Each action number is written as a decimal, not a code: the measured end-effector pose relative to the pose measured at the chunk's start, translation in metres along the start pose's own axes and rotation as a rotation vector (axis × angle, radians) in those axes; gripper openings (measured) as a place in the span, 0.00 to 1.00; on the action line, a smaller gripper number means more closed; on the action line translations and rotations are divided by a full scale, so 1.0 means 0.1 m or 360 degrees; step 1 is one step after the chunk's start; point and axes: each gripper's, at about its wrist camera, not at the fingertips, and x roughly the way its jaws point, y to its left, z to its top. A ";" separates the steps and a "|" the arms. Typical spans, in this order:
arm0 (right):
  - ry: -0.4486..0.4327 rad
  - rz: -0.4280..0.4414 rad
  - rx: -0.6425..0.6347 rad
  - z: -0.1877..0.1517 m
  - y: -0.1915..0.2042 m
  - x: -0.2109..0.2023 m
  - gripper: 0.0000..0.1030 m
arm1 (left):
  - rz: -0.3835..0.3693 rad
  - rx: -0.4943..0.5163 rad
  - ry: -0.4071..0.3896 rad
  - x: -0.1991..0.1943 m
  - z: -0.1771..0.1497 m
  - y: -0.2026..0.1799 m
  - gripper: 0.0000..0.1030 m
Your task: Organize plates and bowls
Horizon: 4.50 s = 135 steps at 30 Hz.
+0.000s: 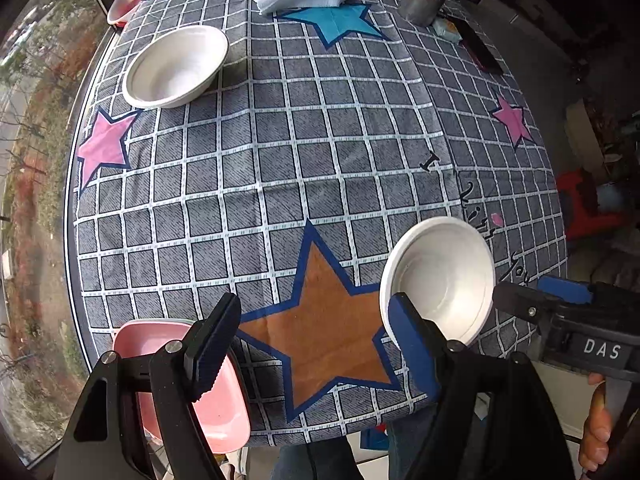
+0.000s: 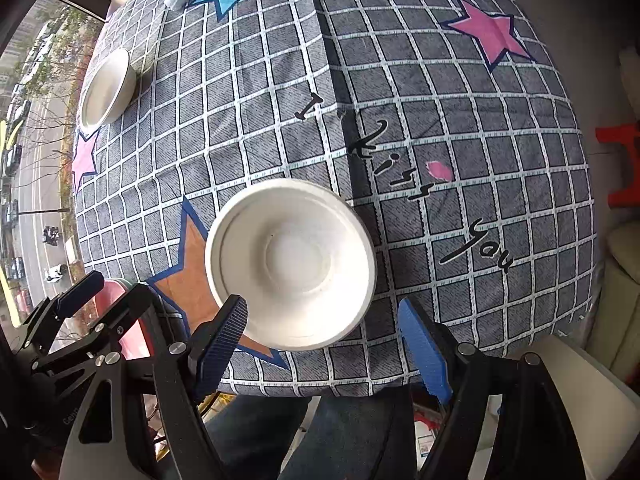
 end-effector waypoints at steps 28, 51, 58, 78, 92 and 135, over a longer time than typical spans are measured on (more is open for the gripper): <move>-0.0051 -0.0026 -0.0614 2.27 2.33 0.67 0.77 | 0.0418 -0.0699 -0.0106 0.70 1.82 1.98 0.77; 0.0153 0.0206 -0.0579 2.45 2.33 1.15 0.18 | 0.0192 -0.0522 0.0108 1.38 2.14 1.59 0.28; 0.0202 0.0116 -0.0581 2.17 1.80 1.11 0.19 | 0.0155 -0.0336 0.0157 1.46 1.85 0.97 0.28; 0.0267 0.0047 -0.0483 1.36 0.73 1.02 0.25 | 0.0143 -0.0201 0.0191 1.28 0.93 0.03 0.30; 0.0166 0.0039 -0.0498 1.12 0.83 0.61 0.25 | 0.0122 -0.0170 0.0082 0.50 0.59 -0.25 0.30; 0.0205 -0.0106 -0.0335 0.13 -0.10 0.41 0.25 | 0.0135 0.0114 0.0255 0.72 -0.13 -0.78 0.65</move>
